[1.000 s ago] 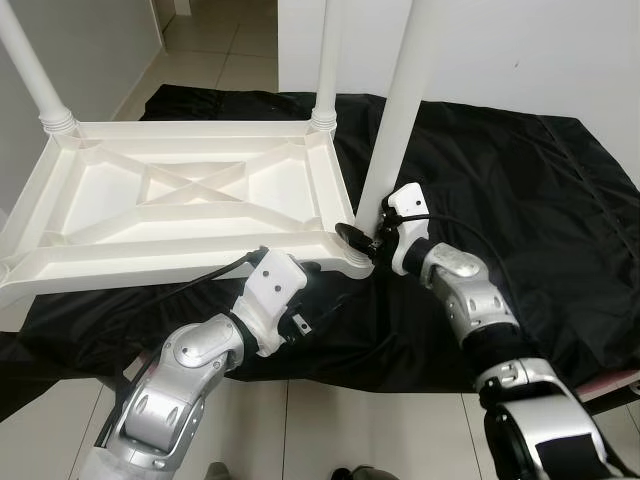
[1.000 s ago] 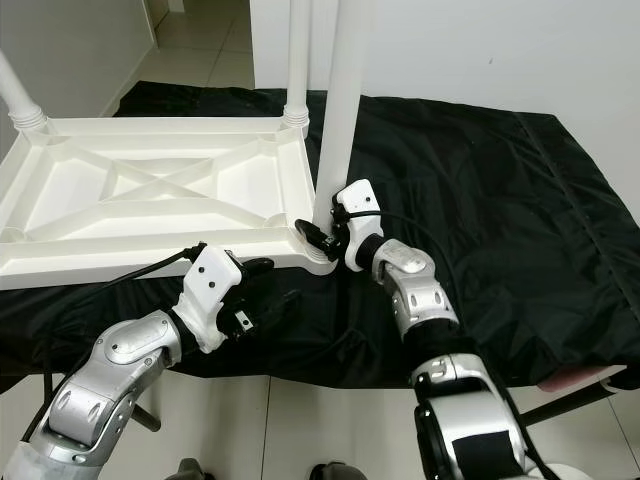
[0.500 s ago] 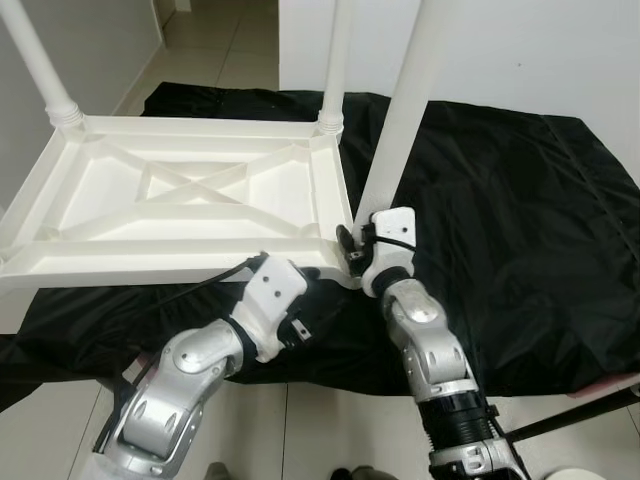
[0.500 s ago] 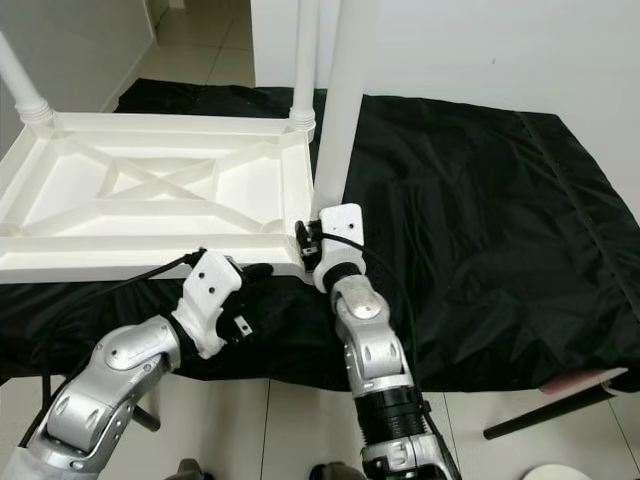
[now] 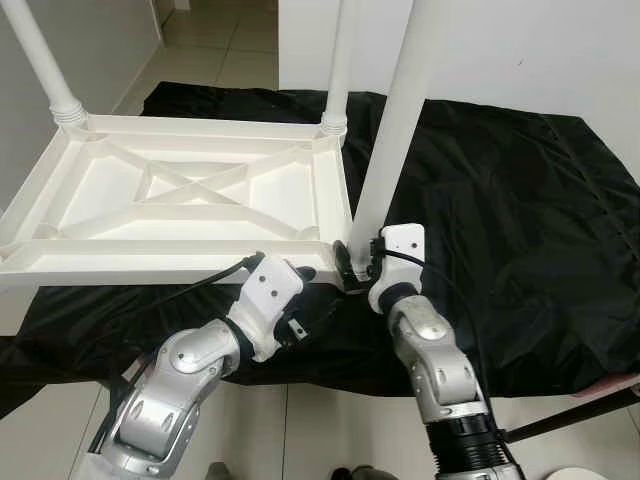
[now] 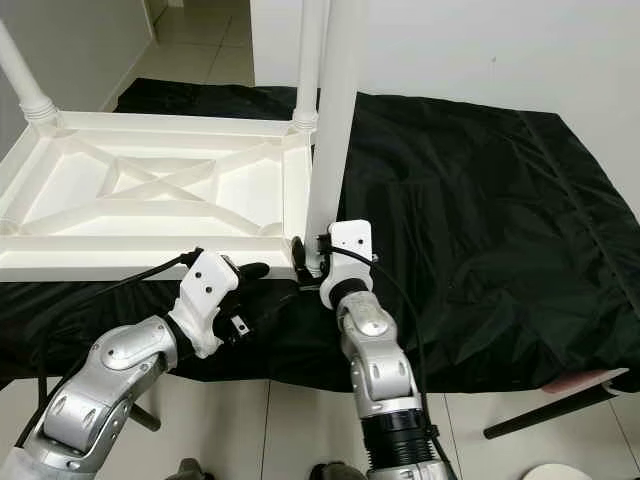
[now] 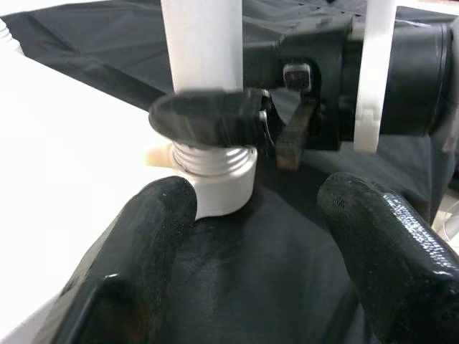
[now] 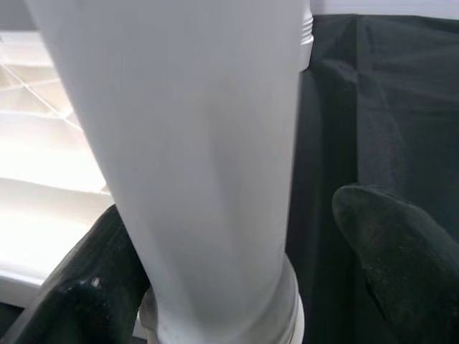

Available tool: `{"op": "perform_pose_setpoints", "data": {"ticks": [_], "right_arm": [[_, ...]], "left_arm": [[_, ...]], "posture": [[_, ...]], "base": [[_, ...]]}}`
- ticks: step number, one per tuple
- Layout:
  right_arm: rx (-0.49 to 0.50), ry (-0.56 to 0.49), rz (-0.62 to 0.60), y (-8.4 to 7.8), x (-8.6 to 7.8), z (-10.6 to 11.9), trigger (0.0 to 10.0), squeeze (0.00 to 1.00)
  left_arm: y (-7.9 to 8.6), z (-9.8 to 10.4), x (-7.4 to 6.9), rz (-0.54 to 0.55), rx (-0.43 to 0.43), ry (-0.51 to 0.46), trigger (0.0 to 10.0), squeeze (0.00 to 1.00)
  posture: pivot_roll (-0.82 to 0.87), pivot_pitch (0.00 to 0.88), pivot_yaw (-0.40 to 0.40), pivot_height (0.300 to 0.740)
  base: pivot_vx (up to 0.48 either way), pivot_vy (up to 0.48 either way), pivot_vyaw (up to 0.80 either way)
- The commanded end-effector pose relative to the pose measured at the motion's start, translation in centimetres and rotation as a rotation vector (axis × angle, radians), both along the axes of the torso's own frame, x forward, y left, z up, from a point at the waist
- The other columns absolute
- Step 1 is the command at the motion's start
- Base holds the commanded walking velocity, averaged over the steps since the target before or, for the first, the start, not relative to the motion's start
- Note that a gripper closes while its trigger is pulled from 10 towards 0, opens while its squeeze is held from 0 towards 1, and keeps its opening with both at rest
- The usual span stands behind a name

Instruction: Building children table

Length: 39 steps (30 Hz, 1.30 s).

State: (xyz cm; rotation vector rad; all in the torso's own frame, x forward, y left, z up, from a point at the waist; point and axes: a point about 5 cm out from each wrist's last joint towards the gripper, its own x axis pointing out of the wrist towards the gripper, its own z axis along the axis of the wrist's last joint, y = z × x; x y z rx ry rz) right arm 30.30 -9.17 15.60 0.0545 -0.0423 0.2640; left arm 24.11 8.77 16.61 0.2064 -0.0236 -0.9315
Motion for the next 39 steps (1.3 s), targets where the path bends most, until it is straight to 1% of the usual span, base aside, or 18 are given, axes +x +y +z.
{"op": "perform_pose_setpoints", "data": {"ticks": [1, 5, 6, 7, 8, 9, 10, 12, 14, 15, 20, 21, 25, 26, 27, 28, 38, 39], "right_arm": [[0.014, 0.027, 0.021, -0.4, -0.1, -0.4, 10.0, 1.0], [0.011, 0.027, 0.07, -1.0, 0.2, -0.6, 10.0, 1.0], [-0.031, -0.009, 0.147, -1.7, 1.0, -0.2, 10.0, 1.0], [-0.031, -0.009, 0.147, -1.7, 1.0, -0.2, 10.0, 1.0], [-0.042, -0.023, 0.174, -1.9, 1.3, 0.0, 10.0, 0.91], [-0.042, -0.023, 0.174, -1.9, 1.3, 0.0, 10.0, 0.91], [-0.06, -0.039, 0.22, -2.0, 1.7, 0.2, 10.0, 0.0], [-0.089, -0.057, 0.324, -1.9, 2.3, 0.6, 10.0, 0.0], [-0.106, -0.07, 0.344, -1.8, 2.6, 0.7, 10.0, 0.0], [-0.139, -0.083, 0.42, -1.5, 3.0, 0.9, 10.0, 0.0], [-0.183, -0.094, 0.502, -1.2, 3.4, 0.9, 10.0, 0.0], [-0.222, -0.089, 0.587, -1.0, 3.8, 0.8, 10.0, 0.0], [-0.245, -0.068, 0.638, -1.1, 4.1, 0.5, 10.0, 0.0], [-0.261, -0.064, 0.647, -1.3, 4.2, 0.4, 8.7, 0.0], [-0.273, -0.054, 0.658, -1.4, 4.4, 0.2, 4.9, 0.0], [-0.285, -0.05, 0.662, -1.7, 4.6, 0.1, 0.0, 0.0], [-0.331, -0.026, 0.672, -3.2, 5.6, -0.4, 0.0, 0.0], [-0.332, -0.019, 0.668, -3.1, 5.6, -0.5, 10.0, 0.0]], "left_arm": [[0.0, -0.1, -0.2, 0.0, 0.004, 0.005, 10.0, 0.0], [0.0, -0.1, -0.2, 0.008, 0.004, 0.005, 10.0, 0.0], [0.2, -0.2, -0.2, 0.014, 0.006, 0.006, 10.0, 0.0], [0.2, -0.2, -0.2, 0.014, 0.006, 0.006, 10.0, 0.0], [0.2, -0.2, -0.3, 0.016, 0.007, 0.007, 10.0, 0.0], [0.2, -0.2, -0.3, 0.016, 0.007, 0.007, 10.0, 0.0], [0.2, -0.2, -0.2, 0.018, 0.007, 0.008, 10.0, 0.0], [0.3, -0.1, -0.2, 0.022, 0.004, 0.007, 10.0, 0.0], [0.3, -0.1, -0.1, 0.023, 0.005, 0.006, 10.0, 0.0], [0.3, 0.0, 0.0, 0.026, 0.007, 0.002, 10.0, 0.0], [0.3, 0.1, 0.1, 0.029, 0.008, -0.003, 10.0, 0.0], [0.3, 0.2, 0.2, 0.032, 0.008, -0.007, 10.0, 0.0], [0.3, 0.3, 0.2, 0.035, 0.006, -0.009, 10.0, 0.0], [0.3, 0.3, 0.1, 0.037, 0.005, -0.01, 10.0, 0.0], [0.3, 0.3, 0.1, 0.038, 0.005, -0.01, 10.0, 0.0], [0.3, 0.3, 0.1, 0.041, 0.005, -0.011, 10.0, 0.0], [0.5, 0.2, 0.1, 0.055, 0.004, -0.011, 10.0, 0.0], [0.6, 0.3, 0.1, 0.054, 0.004, -0.011, 10.0, 0.0]], "posture": [[-0.01, 0.093, -0.045, 0.74], [-0.01, 0.095, -0.044, 0.74], [0.0, 0.095, -0.046, 0.74], [0.0, 0.095, -0.046, 0.74], [0.0, 0.095, -0.046, 0.74], [0.0, 0.095, -0.046, 0.74], [0.0, 0.095, -0.042, 0.74], [0.0, 0.096, -0.043, 0.74], [0.0, 0.096, -0.04, 0.74], [0.0, 0.095, -0.042, 0.74], [0.01, 0.093, -0.043, 0.74], [0.02, 0.092, -0.045, 0.74], [0.02, 0.092, -0.049, 0.74], [0.02, 0.092, -0.048, 0.74], [0.02, 0.091, -0.051, 0.74], [0.03, 0.093, -0.057, 0.74], [0.03, 0.095, -0.058, 0.74], [0.03, 0.095, -0.057, 0.74]], "base": [[0.0, 0.0, 0.0], [0.0, 0.0, 0.0], [0.0, 0.0, 0.0], [0.0, 0.0, 0.0], [0.0, 0.0, 0.0], [0.0, 0.0, 0.0], [0.0, 0.0, 0.0], [0.0, 0.0, 0.0], [0.0, 0.0, 0.0], [0.0, 0.0, 0.0], [0.0, 0.0, 0.0], [0.0, 0.0, 0.0], [0.0, 0.0, 0.0], [0.0, 0.0, 0.0], [0.0, 0.0, 0.0], [0.0, 0.0, 0.0], [0.0, 0.0, 0.0], [0.0, 0.0, 0.0]]}}
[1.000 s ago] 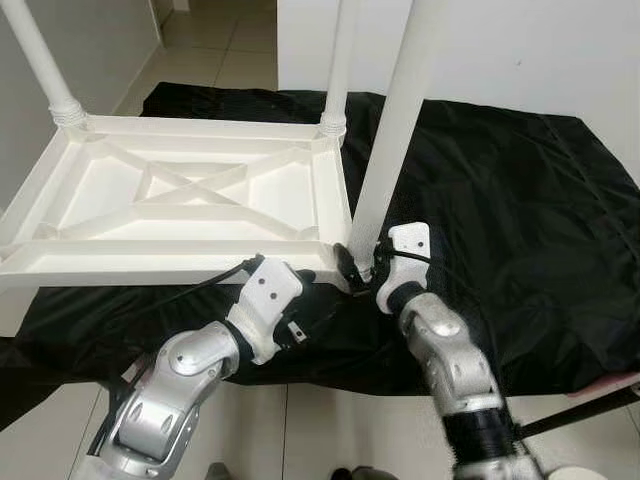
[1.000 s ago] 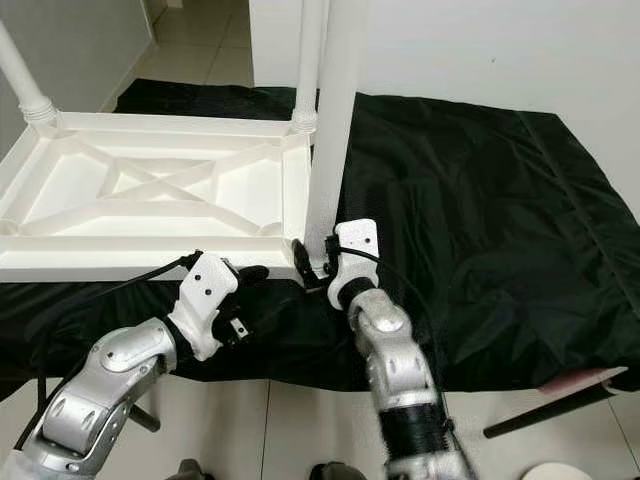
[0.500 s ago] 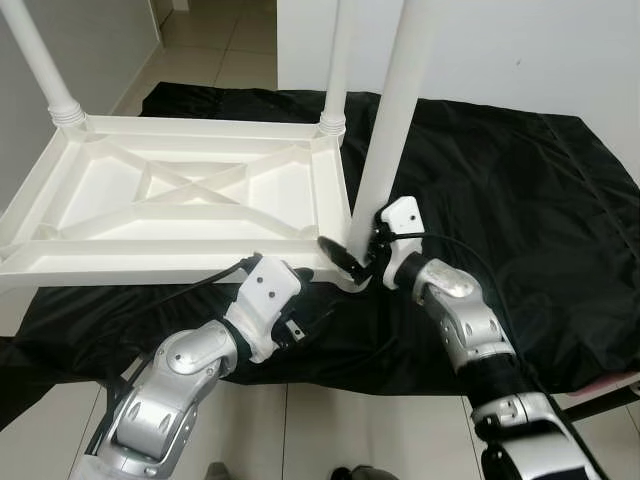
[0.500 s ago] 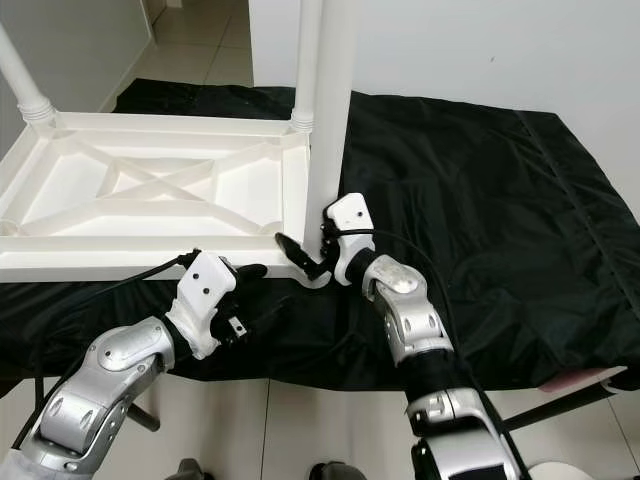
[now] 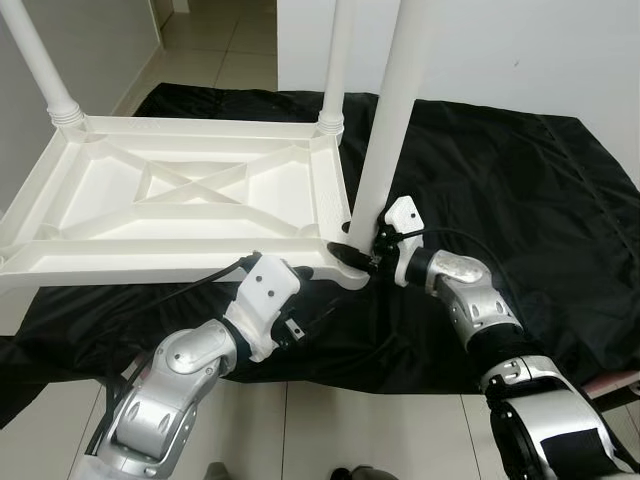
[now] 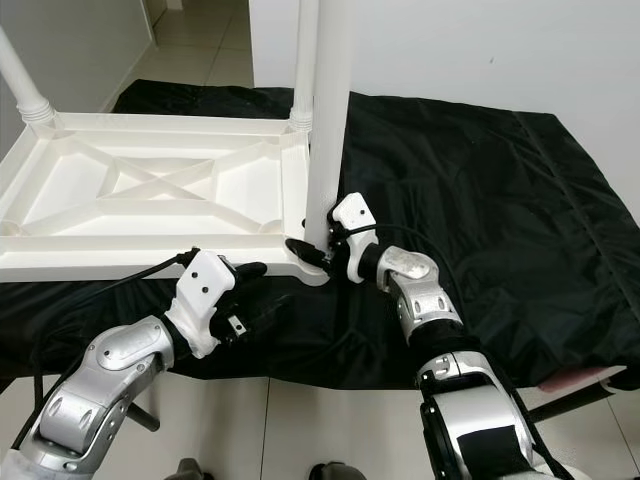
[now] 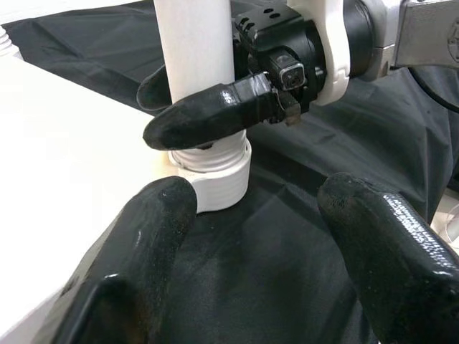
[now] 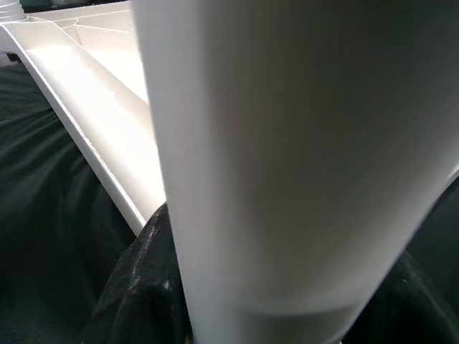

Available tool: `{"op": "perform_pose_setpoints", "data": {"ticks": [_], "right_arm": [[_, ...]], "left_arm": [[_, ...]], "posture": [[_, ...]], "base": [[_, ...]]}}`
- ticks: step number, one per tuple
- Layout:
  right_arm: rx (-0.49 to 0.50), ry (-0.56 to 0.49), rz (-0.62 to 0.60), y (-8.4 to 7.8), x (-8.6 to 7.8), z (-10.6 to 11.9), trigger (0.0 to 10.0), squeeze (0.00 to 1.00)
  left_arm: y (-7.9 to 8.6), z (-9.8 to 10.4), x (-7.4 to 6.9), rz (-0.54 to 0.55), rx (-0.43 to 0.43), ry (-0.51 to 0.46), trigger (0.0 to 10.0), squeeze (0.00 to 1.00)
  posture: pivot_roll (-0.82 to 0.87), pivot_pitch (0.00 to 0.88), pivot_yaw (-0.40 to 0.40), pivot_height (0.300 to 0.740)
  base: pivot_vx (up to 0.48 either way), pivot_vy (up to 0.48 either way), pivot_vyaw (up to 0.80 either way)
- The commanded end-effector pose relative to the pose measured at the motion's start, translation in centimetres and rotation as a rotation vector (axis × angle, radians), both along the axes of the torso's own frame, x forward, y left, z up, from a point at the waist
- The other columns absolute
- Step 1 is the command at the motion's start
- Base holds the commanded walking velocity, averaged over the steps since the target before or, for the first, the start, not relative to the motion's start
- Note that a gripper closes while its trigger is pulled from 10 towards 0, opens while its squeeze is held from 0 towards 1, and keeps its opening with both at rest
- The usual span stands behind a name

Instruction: Building children table

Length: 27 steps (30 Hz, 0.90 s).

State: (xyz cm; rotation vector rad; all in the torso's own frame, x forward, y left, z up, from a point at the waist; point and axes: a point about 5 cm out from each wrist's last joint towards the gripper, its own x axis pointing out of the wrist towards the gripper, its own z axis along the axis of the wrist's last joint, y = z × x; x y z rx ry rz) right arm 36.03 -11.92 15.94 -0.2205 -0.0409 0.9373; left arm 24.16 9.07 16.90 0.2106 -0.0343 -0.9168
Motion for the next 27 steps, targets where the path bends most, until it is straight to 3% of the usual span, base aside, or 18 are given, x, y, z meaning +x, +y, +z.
{"op": "perform_pose_setpoints", "data": {"ticks": [1, 17, 21, 24, 26, 27], "right_arm": [[-0.062, 0.016, -0.004, -0.3, -0.1, -0.9, 10.0, 0.0], [0.03, 0.03, -0.199, 1.1, -0.3, -0.9, 10.0, 0.0], [0.063, 0.061, -0.3, 1.3, -0.5, -1.3, 10.0, 0.0], [0.129, 0.081, -0.472, 1.7, -1.5, -1.7, 10.0, 0.0], [0.134, 0.081, -0.484, 1.7, -1.6, -1.7, 10.0, 0.0], [0.159, 0.079, -0.556, 2.0, -2.0, -1.9, 10.0, 0.0]], "left_arm": [[0.3, 0.0, 0.0, 0.041, 0.005, 0.002, 10.0, 0.0], [0.2, -0.1, 0.0, 0.031, 0.004, 0.008, 10.0, 0.0], [0.1, -0.2, -0.1, 0.028, 0.005, 0.011, 10.0, 0.0], [0.2, -0.2, -0.2, 0.025, 0.005, 0.014, 10.0, 0.0], [0.2, -0.2, -0.2, 0.025, 0.005, 0.014, 10.0, 0.0], [0.2, -0.3, -0.2, 0.024, 0.007, 0.016, 10.0, 0.0]], "posture": [[0.03, 0.095, -0.057, 0.74], [0.02, 0.102, -0.052, 0.74], [0.01, 0.105, -0.049, 0.74], [0.01, 0.106, -0.048, 0.74], [0.01, 0.106, -0.048, 0.74], [0.01, 0.108, -0.046, 0.74]], "base": [[0.0, 0.0, 0.0], [0.0, 0.0, 0.0], [0.0, 0.0, 0.0], [0.0, 0.0, 0.0], [0.0, 0.0, 0.0], [0.0, 0.0, 0.0]]}}
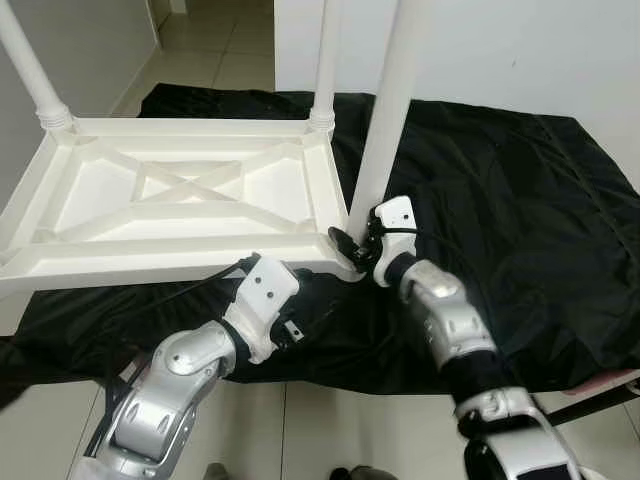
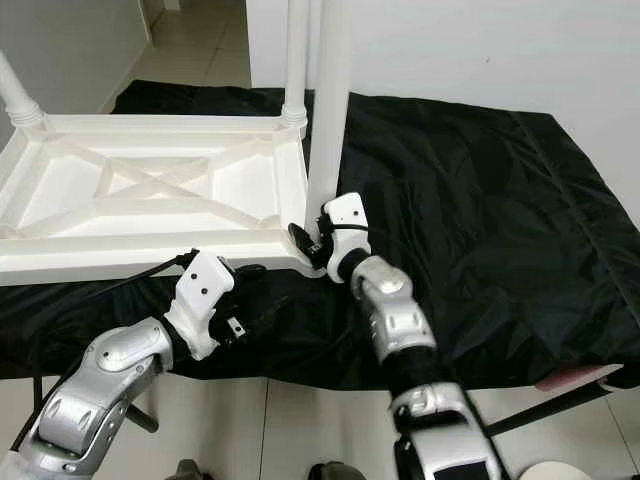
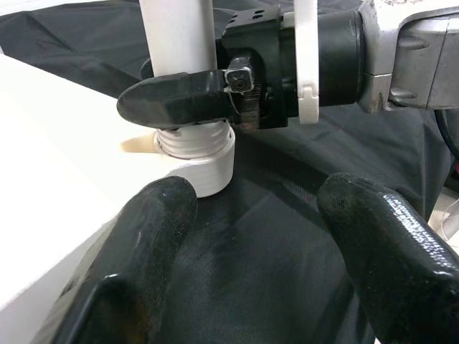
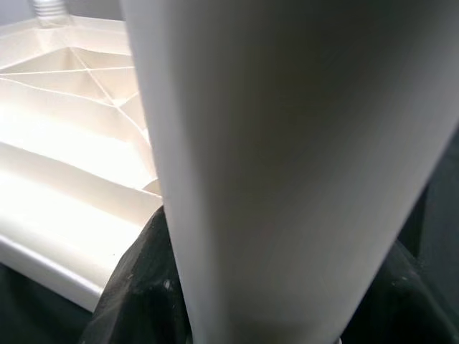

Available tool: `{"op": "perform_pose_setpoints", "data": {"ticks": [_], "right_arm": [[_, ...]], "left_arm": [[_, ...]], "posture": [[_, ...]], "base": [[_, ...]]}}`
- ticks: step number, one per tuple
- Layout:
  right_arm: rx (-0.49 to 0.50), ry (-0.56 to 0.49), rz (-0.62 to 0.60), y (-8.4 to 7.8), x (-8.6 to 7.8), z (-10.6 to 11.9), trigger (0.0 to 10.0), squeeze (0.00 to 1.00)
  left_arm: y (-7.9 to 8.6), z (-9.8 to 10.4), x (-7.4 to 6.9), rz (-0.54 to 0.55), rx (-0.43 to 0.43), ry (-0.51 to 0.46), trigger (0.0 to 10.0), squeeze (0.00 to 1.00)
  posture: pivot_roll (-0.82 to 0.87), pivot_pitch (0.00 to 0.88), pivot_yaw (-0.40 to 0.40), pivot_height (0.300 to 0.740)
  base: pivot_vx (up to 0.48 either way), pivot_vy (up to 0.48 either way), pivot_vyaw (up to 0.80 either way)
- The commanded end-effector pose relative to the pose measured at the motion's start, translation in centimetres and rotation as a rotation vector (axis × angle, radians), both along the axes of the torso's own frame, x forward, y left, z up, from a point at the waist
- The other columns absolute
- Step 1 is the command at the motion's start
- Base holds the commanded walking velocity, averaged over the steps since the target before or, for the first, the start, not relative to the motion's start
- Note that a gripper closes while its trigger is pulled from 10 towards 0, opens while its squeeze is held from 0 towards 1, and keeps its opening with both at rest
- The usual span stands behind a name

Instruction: Building children table

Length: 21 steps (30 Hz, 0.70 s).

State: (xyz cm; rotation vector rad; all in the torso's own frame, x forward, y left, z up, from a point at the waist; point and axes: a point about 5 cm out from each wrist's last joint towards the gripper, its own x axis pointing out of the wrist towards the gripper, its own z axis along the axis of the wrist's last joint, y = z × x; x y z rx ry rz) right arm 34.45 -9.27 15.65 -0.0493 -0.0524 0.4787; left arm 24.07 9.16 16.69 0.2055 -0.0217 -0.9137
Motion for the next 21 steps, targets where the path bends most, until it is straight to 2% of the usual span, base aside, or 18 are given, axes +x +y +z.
{"op": "perform_pose_setpoints", "data": {"ticks": [1, 4, 6, 12, 14, 18, 19, 20, 21], "right_arm": [[-0.005, 0.069, -0.095, -0.7, -0.4, -1.6, 10.0, 0.0], [0.04, 0.074, -0.28, -0.1, -1.6, -1.9, 10.0, 0.0], [0.053, 0.073, -0.327, 0.3, -2.0, -1.9, 10.0, 0.0], [0.056, 0.076, -0.35, 1.2, -2.7, -1.7, 10.0, 0.0], [0.104, 0.05, -0.304, 1.9, -3.2, -1.0, 10.0, 0.0], [0.087, 0.033, -0.313, 1.8, -3.3, -0.7, 10.0, 0.0], [0.082, 0.032, -0.318, 1.6, -3.2, -0.7, 10.0, 0.31], [0.082, 0.032, -0.318, 1.6, -3.2, -0.7, 10.0, 0.31], [0.092, 0.025, -0.311, 1.3, -3.0, -0.5, 10.0, 1.0]], "left_arm": [[0.1, -0.1, -0.1, 0.02, 0.006, 0.003, 10.0, 0.0], [0.1, -0.1, 0.0, 0.016, 0.009, 0.005, 10.0, 0.0], [0.1, -0.1, 0.0, 0.014, 0.01, 0.004, 10.0, 0.0], [0.1, 0.0, 0.0, 0.012, 0.011, 0.002, 10.0, 0.0], [0.1, 0.0, -0.1, 0.01, 0.015, 0.0, 10.0, 0.0], [0.1, 0.0, 0.1, 0.009, 0.016, -0.001, 10.0, 0.0], [0.2, 0.1, 0.2, 0.01, 0.017, -0.004, 10.0, 0.0], [0.2, 0.1, 0.2, 0.01, 0.017, -0.004, 10.0, 0.0], [0.2, 0.3, 0.3, 0.012, 0.017, -0.012, 10.0, 0.0]], "posture": [[0.01, 0.108, -0.046, 0.74], [0.01, 0.106, -0.044, 0.74], [0.01, 0.105, -0.043, 0.74], [0.01, 0.103, -0.039, 0.74], [0.01, 0.105, -0.038, 0.74], [0.01, 0.1, -0.041, 0.74], [0.01, 0.103, -0.041, 0.74], [0.01, 0.103, -0.041, 0.74], [0.01, 0.104, -0.041, 0.74]], "base": [[0.0, 0.0, 0.0], [0.0, 0.0, 0.0], [0.0, 0.0, 0.0], [0.0, 0.0, 0.0], [0.0, 0.0, 0.0], [0.0, 0.0, 0.0], [0.0, 0.0, 0.0], [0.0, 0.0, 0.0], [0.0, 0.0, 0.0]]}}
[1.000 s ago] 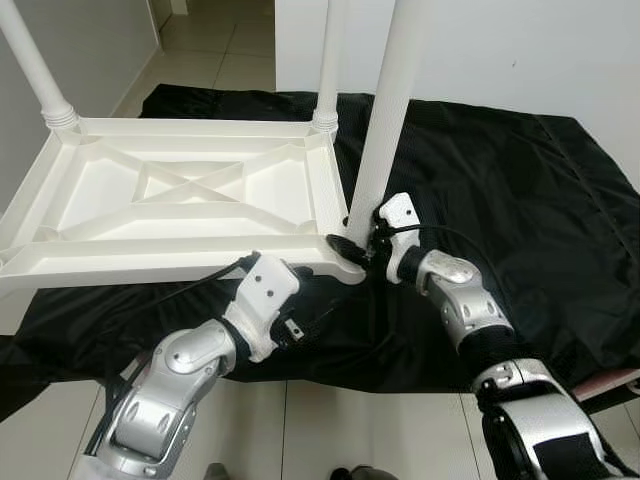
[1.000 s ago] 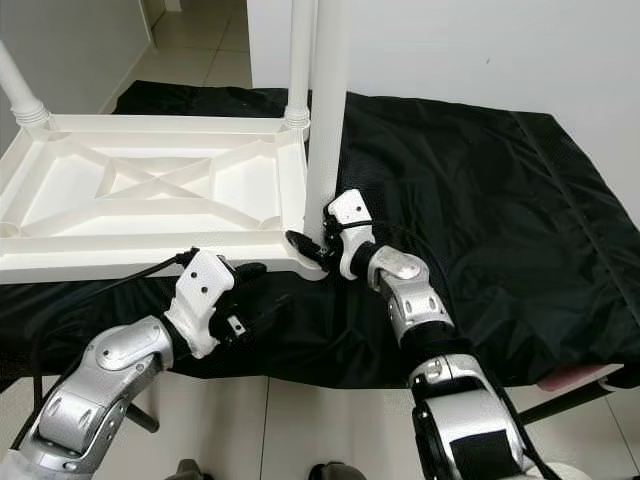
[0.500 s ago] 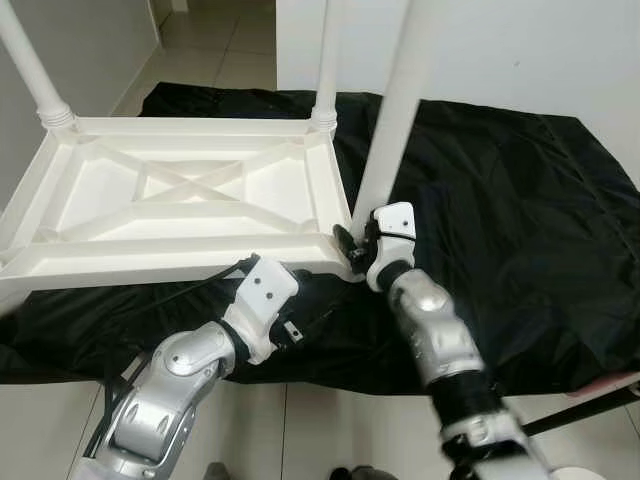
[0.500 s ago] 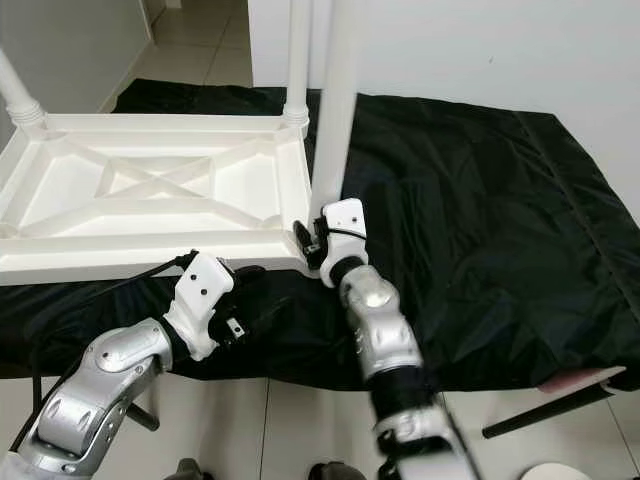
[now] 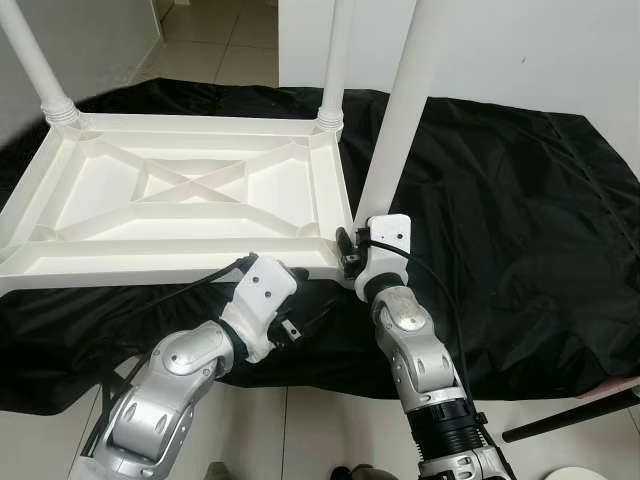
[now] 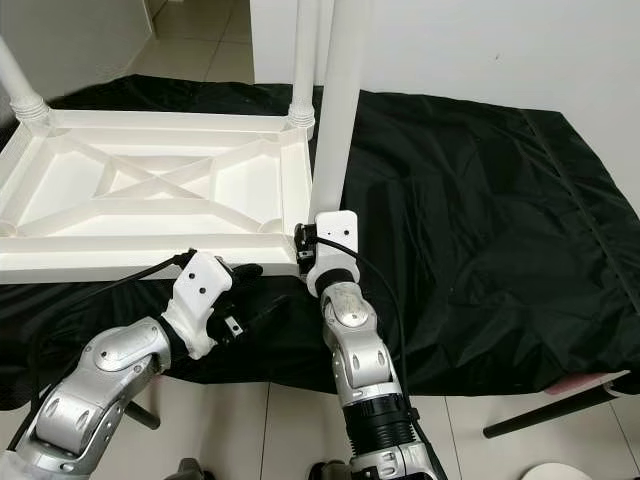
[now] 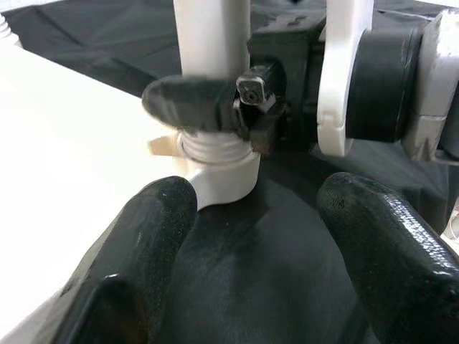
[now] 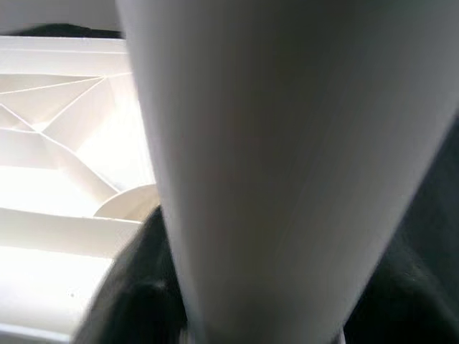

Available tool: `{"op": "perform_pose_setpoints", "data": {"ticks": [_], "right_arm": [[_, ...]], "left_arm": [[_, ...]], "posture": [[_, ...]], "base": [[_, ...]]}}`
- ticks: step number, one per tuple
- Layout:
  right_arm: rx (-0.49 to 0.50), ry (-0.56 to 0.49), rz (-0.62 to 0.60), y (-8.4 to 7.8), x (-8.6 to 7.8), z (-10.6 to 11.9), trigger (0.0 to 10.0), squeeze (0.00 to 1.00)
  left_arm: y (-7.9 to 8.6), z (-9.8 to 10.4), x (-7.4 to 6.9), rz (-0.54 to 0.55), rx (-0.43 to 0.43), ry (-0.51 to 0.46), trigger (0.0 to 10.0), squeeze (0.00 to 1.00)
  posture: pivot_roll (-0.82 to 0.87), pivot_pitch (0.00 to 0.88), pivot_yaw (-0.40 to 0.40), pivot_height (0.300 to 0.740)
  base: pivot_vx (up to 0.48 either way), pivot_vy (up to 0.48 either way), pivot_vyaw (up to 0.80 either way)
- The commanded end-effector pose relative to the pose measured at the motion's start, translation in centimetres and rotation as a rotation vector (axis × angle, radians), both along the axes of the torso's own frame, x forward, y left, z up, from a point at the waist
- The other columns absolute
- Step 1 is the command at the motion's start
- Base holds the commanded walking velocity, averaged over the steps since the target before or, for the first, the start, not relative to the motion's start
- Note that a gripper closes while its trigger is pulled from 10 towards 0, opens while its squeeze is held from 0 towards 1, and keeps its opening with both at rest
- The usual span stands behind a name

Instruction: Building children table

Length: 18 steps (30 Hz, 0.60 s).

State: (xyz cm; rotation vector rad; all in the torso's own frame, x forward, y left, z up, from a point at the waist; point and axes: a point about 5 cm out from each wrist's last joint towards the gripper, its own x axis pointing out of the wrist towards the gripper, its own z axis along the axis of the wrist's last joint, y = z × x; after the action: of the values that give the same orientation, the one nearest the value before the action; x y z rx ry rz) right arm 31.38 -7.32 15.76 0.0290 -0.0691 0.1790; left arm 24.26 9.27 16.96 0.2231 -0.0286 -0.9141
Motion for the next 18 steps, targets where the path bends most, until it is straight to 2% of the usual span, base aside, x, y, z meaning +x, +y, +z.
{"op": "perform_pose_setpoints", "data": {"ticks": [1, 9, 15, 16, 17, 18], "right_arm": [[0.007, 0.029, -0.013, -0.6, 0.1, -0.6, 10.0, 1.0], [0.018, 0.01, 0.012, -1.5, -0.3, -0.3, 10.0, 1.0], [0.043, -0.012, 0.129, -2.1, -0.1, 0.4, 10.0, 1.0], [0.033, -0.009, 0.174, -2.2, -0.1, 0.5, 10.0, 0.05], [0.033, -0.009, 0.174, -2.2, -0.1, 0.5, 10.0, 0.05], [0.02, -0.01, 0.213, -2.3, 0.0, 0.6, 10.0, 0.0]], "left_arm": [[0.1, 0.1, 0.1, 0.014, 0.004, 0.001, 10.0, 0.0], [0.0, -0.2, -0.1, 0.014, 0.005, 0.008, 10.0, 0.0], [0.1, -0.1, -0.1, 0.014, 0.006, 0.007, 10.0, 0.0], [0.1, -0.2, -0.1, 0.013, 0.009, 0.007, 10.0, 0.0], [0.1, -0.2, -0.1, 0.013, 0.009, 0.007, 10.0, 0.0], [0.1, -0.2, 0.0, 0.013, 0.011, 0.004, 10.0, 0.0]], "posture": [[0.01, 0.104, -0.041, 0.74], [0.01, 0.104, -0.043, 0.74], [0.01, 0.106, -0.037, 0.74], [0.01, 0.105, -0.036, 0.74], [0.01, 0.105, -0.036, 0.74], [0.01, 0.104, -0.036, 0.74]], "base": [[0.0, 0.0, 0.0], [0.0, 0.0, 0.0], [0.0, 0.0, 0.0], [0.0, 0.0, 0.0], [0.0, 0.0, 0.0], [0.0, 0.0, 0.0]]}}
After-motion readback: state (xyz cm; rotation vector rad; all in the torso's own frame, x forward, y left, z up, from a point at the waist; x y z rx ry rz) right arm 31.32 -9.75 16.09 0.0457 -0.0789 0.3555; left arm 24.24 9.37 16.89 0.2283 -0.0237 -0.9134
